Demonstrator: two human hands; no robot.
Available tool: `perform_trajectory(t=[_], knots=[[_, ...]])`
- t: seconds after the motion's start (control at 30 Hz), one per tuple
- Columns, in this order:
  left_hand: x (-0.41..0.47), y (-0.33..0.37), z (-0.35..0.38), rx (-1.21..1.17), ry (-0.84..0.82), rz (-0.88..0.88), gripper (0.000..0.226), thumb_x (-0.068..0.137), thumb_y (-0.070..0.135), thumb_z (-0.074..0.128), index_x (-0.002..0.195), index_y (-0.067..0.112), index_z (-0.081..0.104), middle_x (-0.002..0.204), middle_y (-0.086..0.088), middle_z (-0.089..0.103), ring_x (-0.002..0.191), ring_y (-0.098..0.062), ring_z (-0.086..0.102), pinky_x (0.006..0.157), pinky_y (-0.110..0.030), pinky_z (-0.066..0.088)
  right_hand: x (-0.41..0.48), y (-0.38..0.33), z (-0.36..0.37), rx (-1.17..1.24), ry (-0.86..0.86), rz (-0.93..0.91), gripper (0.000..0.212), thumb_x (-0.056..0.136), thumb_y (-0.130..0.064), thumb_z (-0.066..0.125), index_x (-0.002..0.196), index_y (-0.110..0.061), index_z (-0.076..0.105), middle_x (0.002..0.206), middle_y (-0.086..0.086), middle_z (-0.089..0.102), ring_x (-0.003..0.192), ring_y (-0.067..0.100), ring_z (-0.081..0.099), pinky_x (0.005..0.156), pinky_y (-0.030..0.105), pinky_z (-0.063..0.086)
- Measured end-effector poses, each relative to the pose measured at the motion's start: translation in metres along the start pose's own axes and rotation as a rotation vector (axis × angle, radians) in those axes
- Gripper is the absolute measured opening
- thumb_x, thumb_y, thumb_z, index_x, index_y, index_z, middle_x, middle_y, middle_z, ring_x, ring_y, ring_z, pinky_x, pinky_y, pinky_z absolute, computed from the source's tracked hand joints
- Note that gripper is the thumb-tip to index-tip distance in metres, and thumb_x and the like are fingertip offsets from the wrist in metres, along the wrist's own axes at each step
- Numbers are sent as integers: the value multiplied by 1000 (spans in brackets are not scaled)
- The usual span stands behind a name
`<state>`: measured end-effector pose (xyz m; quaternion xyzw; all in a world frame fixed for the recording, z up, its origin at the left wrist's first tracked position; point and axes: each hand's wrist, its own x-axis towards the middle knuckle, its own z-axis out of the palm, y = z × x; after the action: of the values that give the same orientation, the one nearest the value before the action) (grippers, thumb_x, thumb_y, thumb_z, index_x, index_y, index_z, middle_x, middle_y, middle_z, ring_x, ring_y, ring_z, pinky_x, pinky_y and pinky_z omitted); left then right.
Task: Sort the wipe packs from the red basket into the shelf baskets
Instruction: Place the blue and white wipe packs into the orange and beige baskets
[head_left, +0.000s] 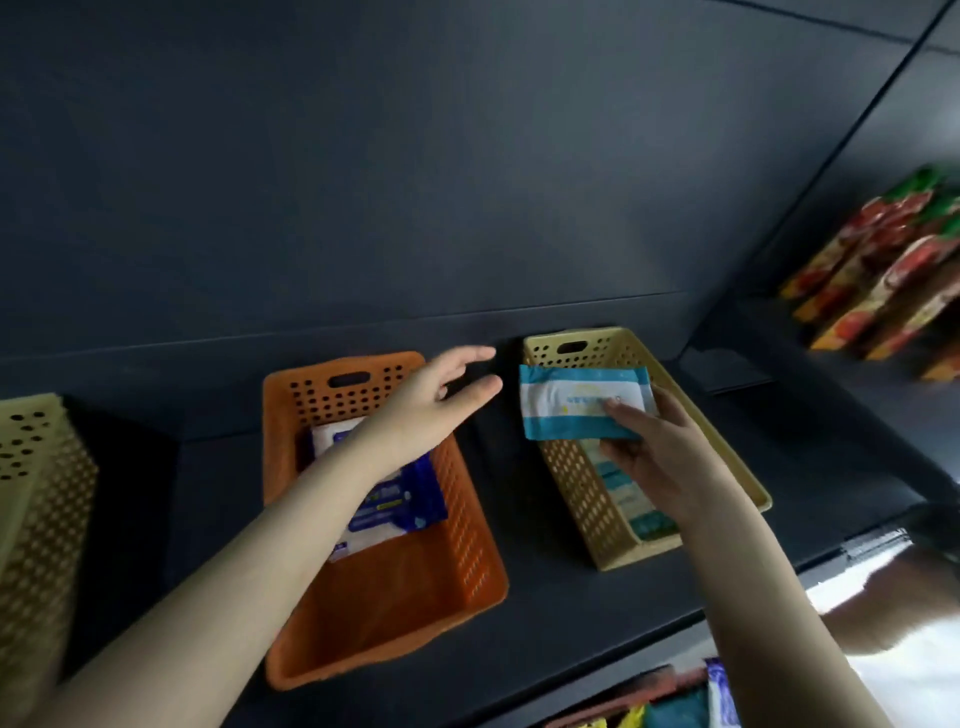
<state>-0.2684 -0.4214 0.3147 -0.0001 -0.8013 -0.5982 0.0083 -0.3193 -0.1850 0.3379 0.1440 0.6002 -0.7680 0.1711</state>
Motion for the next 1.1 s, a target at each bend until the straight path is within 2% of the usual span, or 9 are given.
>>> perform_trajectory(t=[0.1,0.17,0.33,0.6,0.67,0.77,0.87,0.97,1.1], knots=[[29,-4,35,216,-67,-31,62,88,52,57,145,40,34,155,12,27,143,-5,23,114,-27,21,26,-14,-32,-53,62,6,27,88,-8,66,114,-12,58,118,16,64,99,27,67,75,34,58],[46,-7,53,321,-111,-52,79,86,53,60,152,35,19,162,10,9,147,-8,11,119,-31,16,41,-23,-47,-198,97,16,20,89,-12,66,108,-12,59,111,15,66,99,30,68,85,43,57],[71,-17,79,543,-238,-155,110,77,65,62,153,29,-8,161,6,-16,148,-18,-11,122,-45,5,89,-26,-57,-459,109,-11,31,87,-13,69,116,-5,60,106,12,68,91,26,69,79,38,59],[71,-22,84,522,-214,-221,114,63,78,54,149,44,-12,159,19,-14,147,-14,-16,120,-52,3,144,-16,-51,-591,41,-111,28,85,-12,69,113,-8,66,90,5,70,80,21,68,75,40,59],[72,-24,85,508,-217,-230,114,63,78,55,148,45,-13,158,21,-14,147,-13,-16,120,-52,3,153,-15,-47,-581,8,-123,21,88,-15,66,108,-15,69,92,3,70,84,23,69,80,45,58],[73,-27,84,491,-211,-234,112,65,77,57,147,48,-13,158,22,-14,147,-13,-15,120,-52,3,165,-20,-43,-823,-124,-243,15,90,-22,64,102,-31,68,101,-2,70,89,18,68,82,41,57],[73,-28,84,484,-212,-231,111,65,77,57,147,50,-12,158,23,-13,147,-14,-13,120,-52,4,166,-23,-41,-1117,-373,-145,31,90,-19,64,120,-25,59,113,1,64,87,14,64,73,31,55],[74,-29,84,483,-213,-223,111,65,76,57,147,49,-12,158,22,-12,147,-14,-13,120,-52,4,170,-13,-44,-1306,-456,-54,67,85,-2,65,144,-21,39,128,7,55,90,13,57,63,22,50],[74,-29,85,473,-210,-221,110,66,75,58,148,49,-11,158,24,-10,147,-11,-13,120,-51,4,183,-17,-41,-1500,-487,-358,64,87,3,59,143,-24,42,134,6,57,111,17,56,87,29,50]])
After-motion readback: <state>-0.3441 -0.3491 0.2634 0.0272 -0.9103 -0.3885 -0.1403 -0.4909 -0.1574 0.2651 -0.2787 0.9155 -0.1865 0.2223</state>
